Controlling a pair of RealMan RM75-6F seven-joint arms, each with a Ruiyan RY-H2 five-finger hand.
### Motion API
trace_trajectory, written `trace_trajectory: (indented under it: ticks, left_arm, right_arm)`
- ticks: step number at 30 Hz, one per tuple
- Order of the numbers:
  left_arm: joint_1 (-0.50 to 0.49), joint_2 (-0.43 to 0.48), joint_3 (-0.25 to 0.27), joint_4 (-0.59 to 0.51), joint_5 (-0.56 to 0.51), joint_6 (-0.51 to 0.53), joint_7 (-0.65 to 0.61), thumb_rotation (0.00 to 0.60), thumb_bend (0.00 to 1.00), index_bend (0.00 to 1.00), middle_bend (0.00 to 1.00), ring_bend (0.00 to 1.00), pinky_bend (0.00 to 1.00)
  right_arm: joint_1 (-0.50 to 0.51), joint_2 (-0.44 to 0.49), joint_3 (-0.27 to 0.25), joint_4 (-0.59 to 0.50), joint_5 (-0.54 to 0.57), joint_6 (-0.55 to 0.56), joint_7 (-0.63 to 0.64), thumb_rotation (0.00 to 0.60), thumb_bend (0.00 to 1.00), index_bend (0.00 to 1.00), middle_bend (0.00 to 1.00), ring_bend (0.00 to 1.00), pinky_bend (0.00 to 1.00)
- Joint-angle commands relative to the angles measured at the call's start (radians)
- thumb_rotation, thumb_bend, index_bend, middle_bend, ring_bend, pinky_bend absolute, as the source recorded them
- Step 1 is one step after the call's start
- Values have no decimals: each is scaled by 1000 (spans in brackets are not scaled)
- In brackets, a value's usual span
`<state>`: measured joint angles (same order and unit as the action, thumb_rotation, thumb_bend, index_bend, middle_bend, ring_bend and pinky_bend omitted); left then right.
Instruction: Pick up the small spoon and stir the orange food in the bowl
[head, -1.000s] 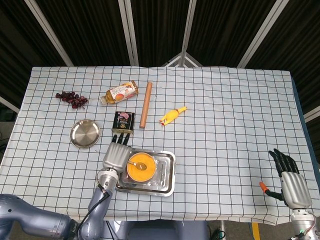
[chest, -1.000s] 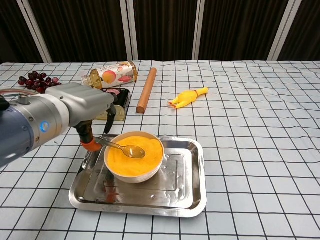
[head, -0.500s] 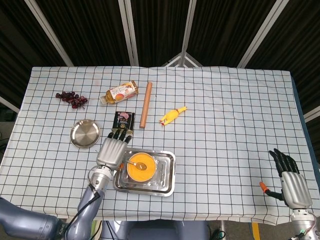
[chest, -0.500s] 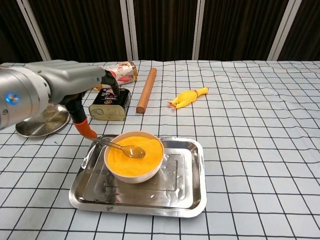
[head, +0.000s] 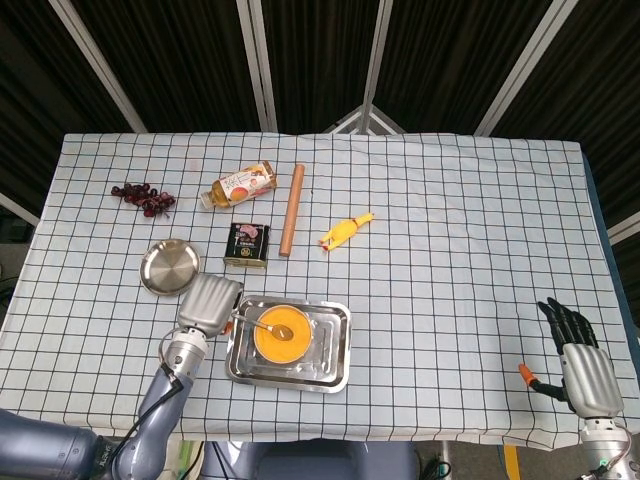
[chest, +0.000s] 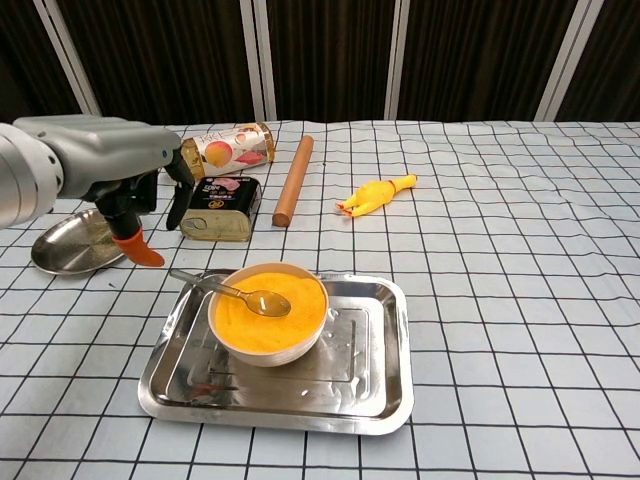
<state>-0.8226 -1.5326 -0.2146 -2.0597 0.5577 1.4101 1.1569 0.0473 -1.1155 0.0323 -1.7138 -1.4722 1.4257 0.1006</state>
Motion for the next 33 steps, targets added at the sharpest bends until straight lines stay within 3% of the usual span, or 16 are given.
trace_trajectory:
  ticks: [1, 9, 33]
  left_arm:
    - [-25, -10, -4, 1, -50, 3, 33, 600, 319, 562, 1000, 1000, 1000]
    - [-55, -46, 13, 28, -86, 11, 58, 600, 439, 500, 1000, 1000, 1000]
    - [-106, -116, 36, 128, -127, 18, 61, 600, 457, 486, 1000, 1000, 1000]
  right_arm:
    - [1, 0, 0, 1, 0, -1, 1, 600, 317, 0, 0, 0, 0]
    - [1, 2, 1, -1, 3, -4, 5, 600, 317, 0, 0, 0, 0]
    - [2, 3, 0, -8, 8, -9, 6, 600, 317, 0, 0, 0, 0]
